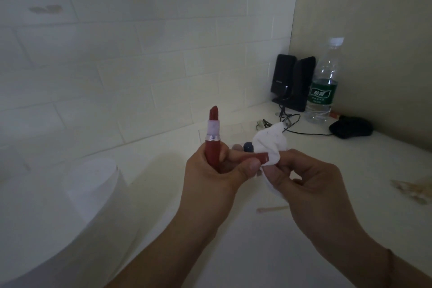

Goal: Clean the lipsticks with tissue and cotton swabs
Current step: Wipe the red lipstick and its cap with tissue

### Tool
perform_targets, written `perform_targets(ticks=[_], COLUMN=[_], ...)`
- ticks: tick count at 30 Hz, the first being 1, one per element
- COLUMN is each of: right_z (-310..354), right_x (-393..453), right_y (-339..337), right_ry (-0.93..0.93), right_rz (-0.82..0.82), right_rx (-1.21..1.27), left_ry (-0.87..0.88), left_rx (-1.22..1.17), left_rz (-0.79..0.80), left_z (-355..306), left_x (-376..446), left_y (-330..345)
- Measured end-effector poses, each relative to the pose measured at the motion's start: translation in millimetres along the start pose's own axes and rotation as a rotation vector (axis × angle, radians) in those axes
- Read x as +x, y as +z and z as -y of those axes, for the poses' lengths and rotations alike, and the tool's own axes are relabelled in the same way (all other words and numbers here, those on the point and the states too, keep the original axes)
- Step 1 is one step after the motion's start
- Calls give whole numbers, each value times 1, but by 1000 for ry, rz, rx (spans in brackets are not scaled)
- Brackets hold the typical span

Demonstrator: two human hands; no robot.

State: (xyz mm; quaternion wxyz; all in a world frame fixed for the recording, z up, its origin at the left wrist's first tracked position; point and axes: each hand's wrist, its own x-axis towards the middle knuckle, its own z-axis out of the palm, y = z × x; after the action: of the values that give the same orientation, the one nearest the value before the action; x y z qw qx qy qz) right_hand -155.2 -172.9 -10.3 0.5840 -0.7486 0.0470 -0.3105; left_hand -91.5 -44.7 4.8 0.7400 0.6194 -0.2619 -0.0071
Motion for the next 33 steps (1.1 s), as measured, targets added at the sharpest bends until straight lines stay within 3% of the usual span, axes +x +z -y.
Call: perform_targets(ticks=[4,12,15,19,23,26,29,33], right_z=[2,-6,-4,0,0,-2,0,12], right_x=[-1,4,2,2,5,3,1,0], right_y=[0,-1,-1,0,-3,-1,1,2], right_ry=[130,-209,-138,73,-171,-252,-143,205], right_rz=[52,-72,-43,60,-84,-90,-31,52], right_rx=[127,-236,-207,19,-245,-306,-257,176], left_ry=[69,-156,-79,22,-116,-194,-36,124], left_rx=[93,-156,-103,54,-108,-253,-60,145], left_rz=[-25,18,6,-10,27,32,-26,-41], left_z=[7,1,3,2,1,1,3,3], left_x=[1,-1,1,1,-1,1,3,1], left_y=[-2,2,-1,-1,2,1,-3,-2])
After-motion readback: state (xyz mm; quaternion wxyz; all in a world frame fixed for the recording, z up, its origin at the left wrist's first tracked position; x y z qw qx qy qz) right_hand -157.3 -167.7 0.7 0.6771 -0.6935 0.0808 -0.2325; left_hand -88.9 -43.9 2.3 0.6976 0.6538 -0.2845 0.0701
